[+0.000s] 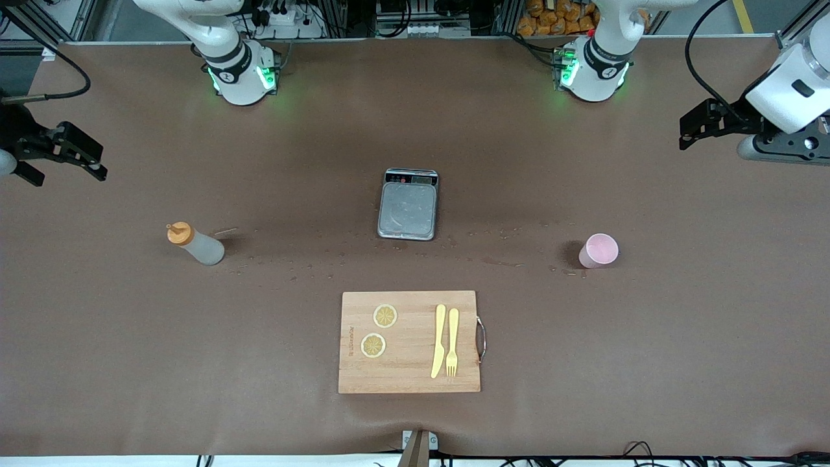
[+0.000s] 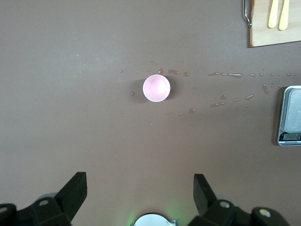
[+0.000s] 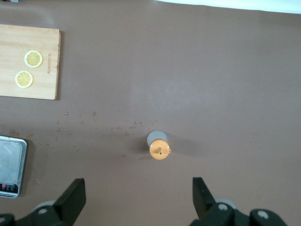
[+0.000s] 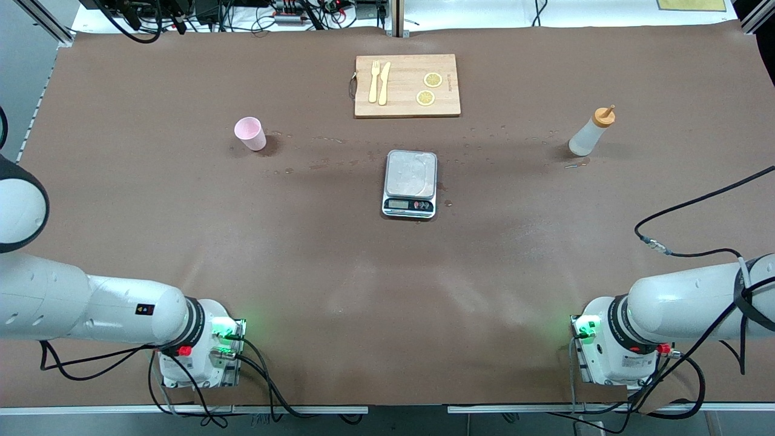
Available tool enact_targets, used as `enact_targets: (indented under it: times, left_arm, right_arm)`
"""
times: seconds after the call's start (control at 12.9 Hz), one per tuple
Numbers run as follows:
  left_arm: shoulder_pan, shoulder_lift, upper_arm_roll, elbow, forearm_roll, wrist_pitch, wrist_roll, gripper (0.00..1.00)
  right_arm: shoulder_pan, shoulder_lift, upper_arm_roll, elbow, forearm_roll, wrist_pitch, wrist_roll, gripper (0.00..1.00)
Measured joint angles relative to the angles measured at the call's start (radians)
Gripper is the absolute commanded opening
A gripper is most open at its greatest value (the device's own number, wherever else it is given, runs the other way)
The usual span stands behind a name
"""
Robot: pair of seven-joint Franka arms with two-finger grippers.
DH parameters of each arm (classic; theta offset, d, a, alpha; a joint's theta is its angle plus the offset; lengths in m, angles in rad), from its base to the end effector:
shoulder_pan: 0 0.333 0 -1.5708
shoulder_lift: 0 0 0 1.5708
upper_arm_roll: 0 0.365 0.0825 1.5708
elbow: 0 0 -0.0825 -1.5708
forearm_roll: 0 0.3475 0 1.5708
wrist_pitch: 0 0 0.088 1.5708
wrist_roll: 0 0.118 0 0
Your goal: Add sauce to pink cup with both arms
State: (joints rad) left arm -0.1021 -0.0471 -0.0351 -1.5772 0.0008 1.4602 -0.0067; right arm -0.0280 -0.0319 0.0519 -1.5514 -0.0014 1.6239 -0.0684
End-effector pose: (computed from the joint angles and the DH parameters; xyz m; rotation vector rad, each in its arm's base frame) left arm 0.4840 -0.0673 0.6742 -3.1256 0.2040 0.1090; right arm 0.5133 0.0127 0.6924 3.1286 0.1446 0.1634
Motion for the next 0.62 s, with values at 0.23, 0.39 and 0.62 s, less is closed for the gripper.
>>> enact_targets:
  times: [0.23,0.39,0.62]
  left_arm:
    - [0.0,0.0,0.0,0.001,0.0,-0.001,0.0,1.0]
    - [0.0,0.0,0.0,0.01,0.0,-0.001,-0.001,1.0]
    - [-0.003,0.0,-0.002,0.028,0.0,-0.001,-0.006,1.0]
  right_arm:
    - [0.002,0.0,0.004,0.0,0.0,0.0,0.0,1.0]
    - [0.002,0.0,0.005,0.0,0.0,-0.002,0.0,1.0]
    - [0.001,0.0,0.005,0.0,0.0,-0.007,0.0,1.0]
